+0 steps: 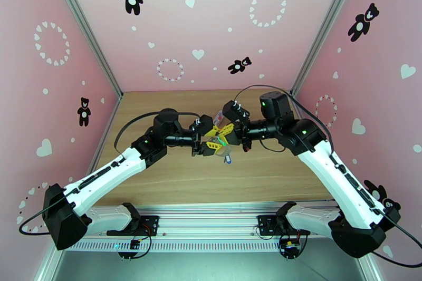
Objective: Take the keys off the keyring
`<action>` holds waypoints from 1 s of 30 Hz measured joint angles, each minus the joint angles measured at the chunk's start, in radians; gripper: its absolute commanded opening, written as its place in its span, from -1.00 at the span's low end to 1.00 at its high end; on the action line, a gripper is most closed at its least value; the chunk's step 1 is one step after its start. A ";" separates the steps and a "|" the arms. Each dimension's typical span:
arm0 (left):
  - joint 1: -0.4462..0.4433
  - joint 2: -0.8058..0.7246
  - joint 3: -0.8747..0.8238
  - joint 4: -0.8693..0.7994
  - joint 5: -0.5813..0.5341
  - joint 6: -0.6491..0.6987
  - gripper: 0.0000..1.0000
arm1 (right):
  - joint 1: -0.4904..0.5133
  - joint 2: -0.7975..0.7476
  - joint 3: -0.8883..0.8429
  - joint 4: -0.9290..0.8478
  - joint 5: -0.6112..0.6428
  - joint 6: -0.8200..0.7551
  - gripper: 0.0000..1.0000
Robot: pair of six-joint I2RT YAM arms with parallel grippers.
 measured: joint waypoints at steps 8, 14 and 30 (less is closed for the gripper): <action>-0.002 0.000 -0.011 0.033 -0.027 -0.003 -0.57 | -0.017 -0.019 -0.031 0.031 0.000 0.032 -1.00; -0.002 0.000 -0.026 0.068 -0.029 -0.010 -0.57 | -0.020 -0.034 -0.045 0.051 0.002 0.046 -1.00; 0.001 -0.001 -0.038 0.089 -0.051 -0.019 -0.83 | -0.024 -0.060 -0.082 0.087 0.026 0.053 -1.00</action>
